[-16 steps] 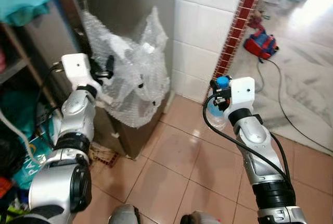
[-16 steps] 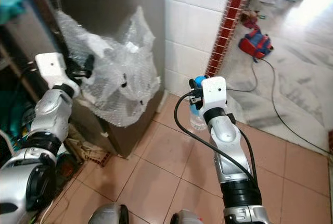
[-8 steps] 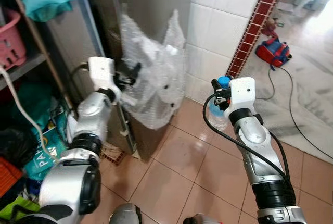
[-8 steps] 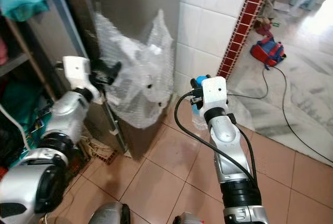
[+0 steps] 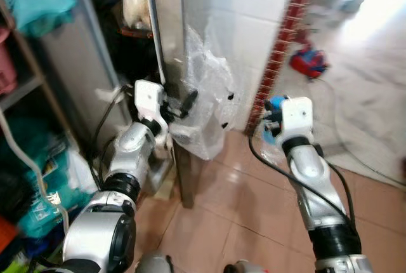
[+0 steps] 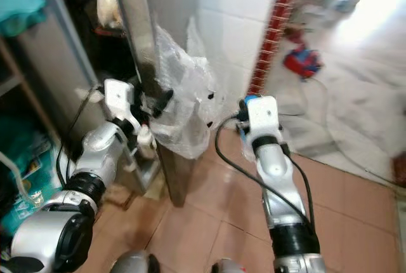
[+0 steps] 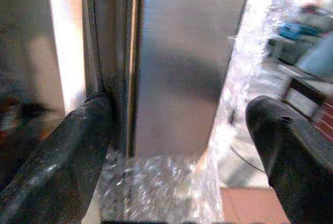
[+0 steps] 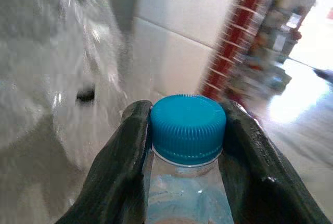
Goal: Restocking fridge
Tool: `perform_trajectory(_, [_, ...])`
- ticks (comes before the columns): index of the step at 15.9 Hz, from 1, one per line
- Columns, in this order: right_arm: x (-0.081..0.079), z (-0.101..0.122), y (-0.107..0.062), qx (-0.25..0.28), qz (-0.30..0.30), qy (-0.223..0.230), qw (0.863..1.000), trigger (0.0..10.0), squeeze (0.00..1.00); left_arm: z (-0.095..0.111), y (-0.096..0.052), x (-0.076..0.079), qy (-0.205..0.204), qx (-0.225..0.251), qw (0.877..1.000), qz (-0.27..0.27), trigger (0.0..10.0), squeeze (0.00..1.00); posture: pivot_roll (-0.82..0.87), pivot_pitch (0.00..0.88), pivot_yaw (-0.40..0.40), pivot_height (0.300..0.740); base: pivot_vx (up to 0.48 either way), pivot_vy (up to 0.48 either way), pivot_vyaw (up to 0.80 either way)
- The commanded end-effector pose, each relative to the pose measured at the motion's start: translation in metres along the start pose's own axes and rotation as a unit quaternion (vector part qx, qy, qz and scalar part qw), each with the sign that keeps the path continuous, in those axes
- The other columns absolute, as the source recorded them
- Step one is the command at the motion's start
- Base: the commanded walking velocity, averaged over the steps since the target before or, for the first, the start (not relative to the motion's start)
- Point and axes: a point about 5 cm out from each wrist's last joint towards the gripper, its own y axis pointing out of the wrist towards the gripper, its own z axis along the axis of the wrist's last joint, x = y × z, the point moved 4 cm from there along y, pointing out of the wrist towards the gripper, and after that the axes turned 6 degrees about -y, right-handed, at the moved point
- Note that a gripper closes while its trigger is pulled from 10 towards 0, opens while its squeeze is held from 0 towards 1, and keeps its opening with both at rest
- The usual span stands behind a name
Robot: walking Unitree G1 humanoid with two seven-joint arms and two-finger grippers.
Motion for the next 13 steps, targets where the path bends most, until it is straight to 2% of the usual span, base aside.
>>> perform_trajectory(1, [0.009, 0.006, 0.001, 0.006, -0.022, -0.009, 1.0, 10.0, 0.0, -0.012, 0.006, 0.016, 0.009, -0.037, 0.999, -0.034, 10.0, 0.0, -0.04, 0.022, -0.022, 0.74, 0.352, 0.0, 0.0])
perform_trajectory(2, [0.012, 0.004, 0.001, 0.002, -0.031, -0.017, 0.999, 10.0, 0.0, -0.012, 0.007, 0.018, 0.013, -0.037, 0.998, -0.04, 10.0, 0.0, -0.04, 0.019, -0.019, 0.74, 0.379, 0.0, 0.0])
perform_trajectory(6, [0.015, 0.002, 0.001, -0.003, -0.042, -0.012, 0.999, 10.0, 0.0, -0.018, 0.009, 0.031, 0.015, -0.043, 0.997, -0.057, 10.0, 0.0, -0.05, 0.018, -0.005, 0.74, 0.4, 0.0, -0.8])
perform_trajectory(9, [0.015, 0.004, 0.002, -0.001, -0.045, -0.009, 0.999, 10.0, 0.0, -0.019, 0.012, 0.034, 0.02, -0.048, 0.997, -0.062, 10.0, 0.0, -0.05, 0.018, -0.005, 0.74, 0.402, 0.0, -0.77])
perform_trajectory(13, [0.013, 0.005, 0.002, 0.001, -0.045, -0.006, 0.999, 10.0, 0.0, -0.018, 0.016, 0.04, 0.023, -0.05, 0.996, -0.067, 10.0, 0.0, -0.05, 0.022, 0.004, 0.74, 0.47, 0.0, 0.0])
